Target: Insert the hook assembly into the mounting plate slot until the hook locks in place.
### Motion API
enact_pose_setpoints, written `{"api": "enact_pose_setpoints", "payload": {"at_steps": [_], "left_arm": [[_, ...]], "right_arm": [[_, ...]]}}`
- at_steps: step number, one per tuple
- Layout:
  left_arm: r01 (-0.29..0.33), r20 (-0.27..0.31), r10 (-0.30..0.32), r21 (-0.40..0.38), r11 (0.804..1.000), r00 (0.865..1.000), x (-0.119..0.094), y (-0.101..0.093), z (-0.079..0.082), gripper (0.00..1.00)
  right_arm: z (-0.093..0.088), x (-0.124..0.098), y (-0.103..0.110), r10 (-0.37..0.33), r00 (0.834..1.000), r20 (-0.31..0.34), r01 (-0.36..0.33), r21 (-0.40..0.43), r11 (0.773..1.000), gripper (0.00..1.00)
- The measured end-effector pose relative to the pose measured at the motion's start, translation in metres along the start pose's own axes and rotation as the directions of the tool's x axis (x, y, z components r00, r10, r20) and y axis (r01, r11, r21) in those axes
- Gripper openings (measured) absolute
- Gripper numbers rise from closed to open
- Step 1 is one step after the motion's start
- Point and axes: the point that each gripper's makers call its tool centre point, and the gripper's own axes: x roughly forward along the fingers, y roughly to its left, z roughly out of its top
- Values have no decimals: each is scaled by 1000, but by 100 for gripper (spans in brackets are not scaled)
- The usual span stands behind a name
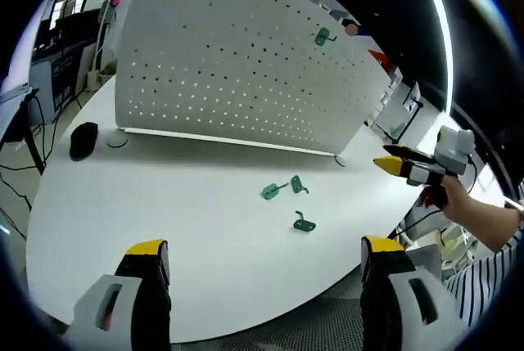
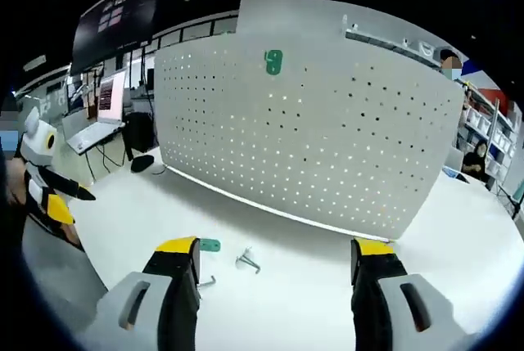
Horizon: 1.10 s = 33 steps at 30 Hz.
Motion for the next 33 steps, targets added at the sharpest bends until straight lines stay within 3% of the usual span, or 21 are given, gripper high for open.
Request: {"api": "enact_pose_setpoints", "payload": {"at_steps": [4,14,17,19,21,24,29,33], "left_arm": [[-11,5,11,-25,1000,1000,-1,4,-2,100],[-18,-27,17,-25,1000,999,-2,6,-14,99],[-36,-52,36,-3,999,998,0,10,-21,99],[-35,-58,34,-4,999,998,0,10,-22,99],[-32,-57,31,-12,999,998,1,9,-22,99],[-29,-59,28,-12,999,998,3,8,-23,100],[-23,-71,22,-12,1000,997,7,7,-26,100],[-24,-91,21,-23,999,996,10,9,-32,100]], "right_arm": [[-16,-2,0,-14,1000,-28,15,23,1000,71],[-39,4,25,85,992,-91,-77,94,993,70],[-50,5,38,139,982,-125,-118,164,979,66],[-56,6,47,176,975,-135,-147,200,969,58],[-60,8,53,188,971,-145,-158,196,968,53],[-70,16,65,213,959,-185,-178,189,966,55],[-78,33,80,247,947,-206,-208,194,959,50],[-80,49,89,282,934,-219,-227,244,943,49]]}}
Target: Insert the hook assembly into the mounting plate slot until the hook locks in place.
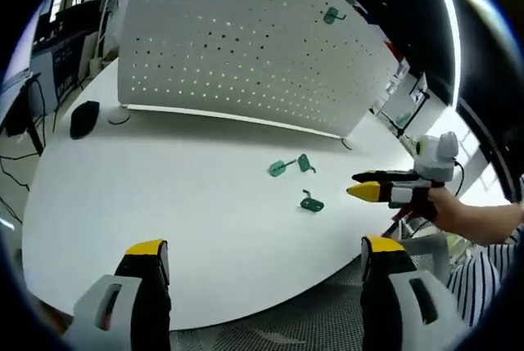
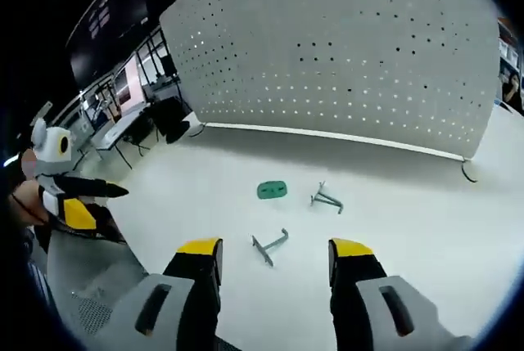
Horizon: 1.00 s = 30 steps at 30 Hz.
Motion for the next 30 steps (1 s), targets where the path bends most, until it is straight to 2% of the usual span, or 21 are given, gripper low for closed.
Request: {"api": "enact_pose_setpoints", "payload": {"at_steps": [11,17,25,30], "left_arm": [[-11,-19,11,-21,1000,1000,2,6,-4,99],[-18,-19,18,-33,999,1000,4,9,-3,99],[-18,-22,17,-53,998,1000,7,10,-4,98],[-18,-29,16,-58,998,999,8,11,-6,98]], "right_arm": [[8,47,4,38,998,-48,-34,86,996,37],[19,68,9,49,998,-49,-41,145,989,33],[29,94,8,39,998,-55,-27,197,980,27],[29,107,6,23,998,-67,-7,238,971,24]]}}
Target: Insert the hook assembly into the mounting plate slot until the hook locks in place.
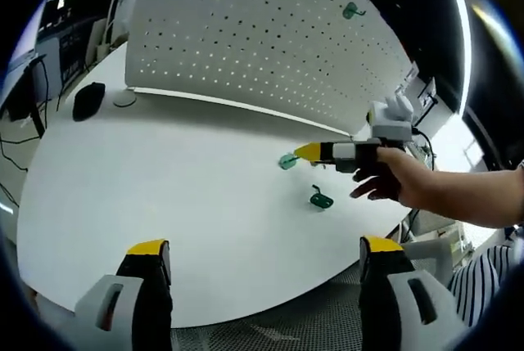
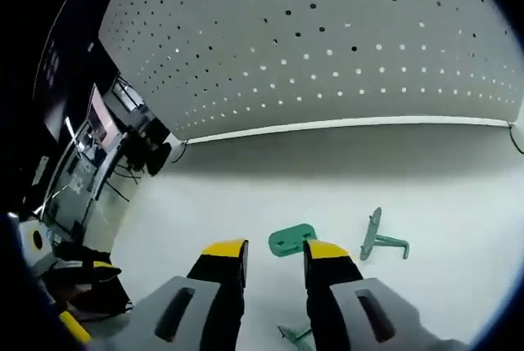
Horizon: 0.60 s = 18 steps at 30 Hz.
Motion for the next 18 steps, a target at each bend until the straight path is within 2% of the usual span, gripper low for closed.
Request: {"api": "enact_pose_setpoints", "payload": {"at_steps": [6,9,14,18], "left_arm": [[-1,1,1,-2,1000,1000,0,0,2,98],[-1,-3,1,0,1000,1000,1,1,2,98],[5,-2,-5,-3,1000,1000,2,-1,3,97],[9,-3,-9,0,1000,1000,3,-2,3,97]], "right_arm": [[-3,11,-12,-54,998,-30,55,46,997,17],[-2,11,-14,-59,998,-36,62,79,995,14],[0,9,-18,-81,996,-42,83,42,996,10],[2,7,-20,-82,996,-46,84,43,996,8]]}}
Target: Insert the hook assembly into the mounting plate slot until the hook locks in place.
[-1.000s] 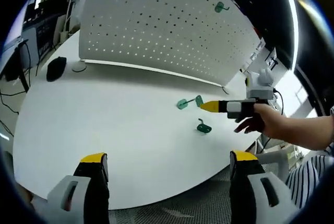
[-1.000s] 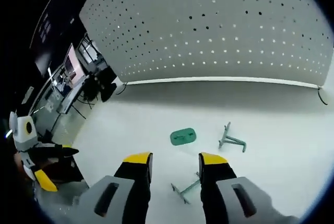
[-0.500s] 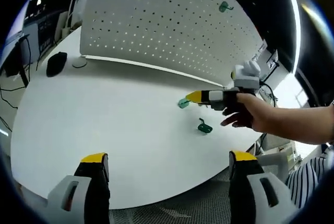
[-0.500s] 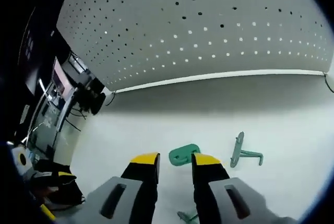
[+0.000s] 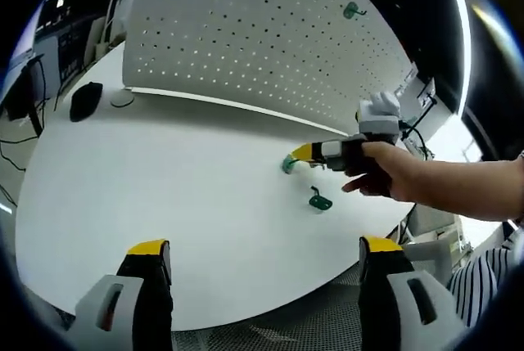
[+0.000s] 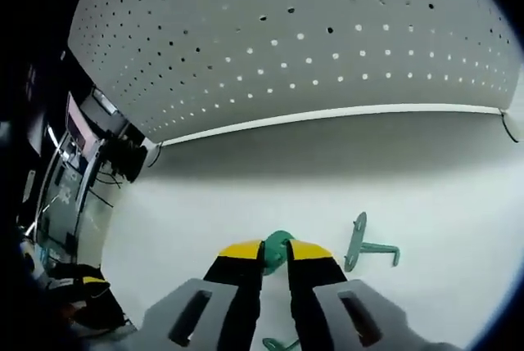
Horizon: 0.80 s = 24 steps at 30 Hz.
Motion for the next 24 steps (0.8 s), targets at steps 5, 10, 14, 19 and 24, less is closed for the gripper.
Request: {"api": "enact_pose_setpoints", "payload": {"at_steps": [5,10,14,19,24], "left_arm": [[0,3,0,2,1000,1000,-1,0,1,97],[-1,7,1,3,1000,1000,-2,0,1,97],[-2,11,2,6,1000,1000,-3,-1,3,97],[-3,17,3,7,1000,1000,-5,-1,5,97],[-3,22,3,12,1000,1000,-7,-3,7,97]], "right_arm": [[1,-2,-1,-8,1000,-1,8,-19,1000,5],[1,-4,-3,-11,1000,0,11,-15,1000,3],[1,-6,-1,-12,1000,-1,12,-26,1000,1],[1,-8,0,-4,1000,6,4,-25,1000,1],[7,-14,1,3,1000,31,-2,-35,999,1]]}}
